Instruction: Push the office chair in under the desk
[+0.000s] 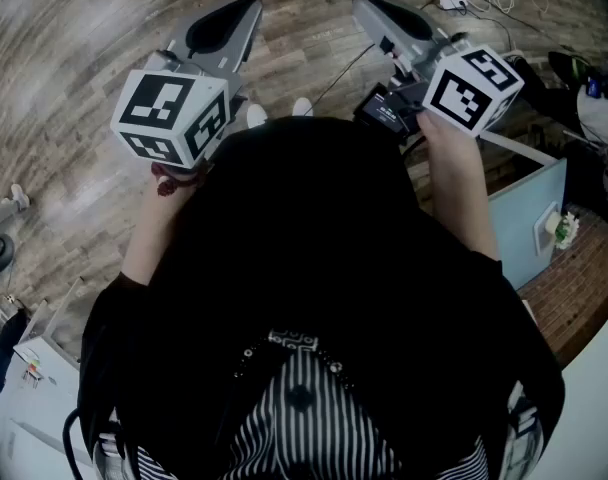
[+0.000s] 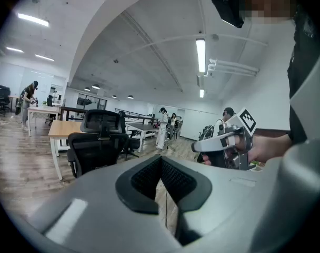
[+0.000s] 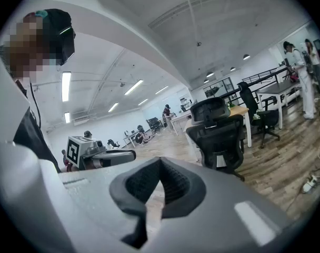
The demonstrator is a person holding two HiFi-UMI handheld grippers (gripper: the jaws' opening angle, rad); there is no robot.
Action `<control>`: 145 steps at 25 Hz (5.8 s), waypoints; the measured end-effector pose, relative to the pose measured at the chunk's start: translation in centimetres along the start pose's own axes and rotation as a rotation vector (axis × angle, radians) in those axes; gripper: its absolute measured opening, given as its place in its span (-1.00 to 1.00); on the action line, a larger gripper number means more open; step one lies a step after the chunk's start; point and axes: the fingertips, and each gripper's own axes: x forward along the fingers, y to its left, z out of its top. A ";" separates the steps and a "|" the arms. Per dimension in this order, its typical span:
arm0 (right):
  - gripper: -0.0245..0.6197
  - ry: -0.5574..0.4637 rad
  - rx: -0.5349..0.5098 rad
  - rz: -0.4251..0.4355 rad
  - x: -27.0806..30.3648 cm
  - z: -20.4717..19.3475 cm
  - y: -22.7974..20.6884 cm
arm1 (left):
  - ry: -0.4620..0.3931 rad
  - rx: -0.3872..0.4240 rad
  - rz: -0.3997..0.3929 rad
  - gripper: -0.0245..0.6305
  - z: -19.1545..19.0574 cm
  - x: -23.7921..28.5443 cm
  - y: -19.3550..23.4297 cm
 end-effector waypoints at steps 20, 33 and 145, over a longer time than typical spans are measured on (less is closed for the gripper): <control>-0.93 0.067 -0.109 -0.001 1.4 -0.5 -0.7 | -0.008 -0.019 0.044 -0.92 0.2 2.2 -0.2; -0.93 0.042 -0.087 0.049 -1.7 -0.3 -5.4 | -0.011 0.009 0.134 -0.92 0.5 3.8 -1.5; -0.92 -0.031 -0.102 0.057 34.4 30.9 -38.5 | 0.018 -0.051 0.274 -0.91 14.4 34.2 43.3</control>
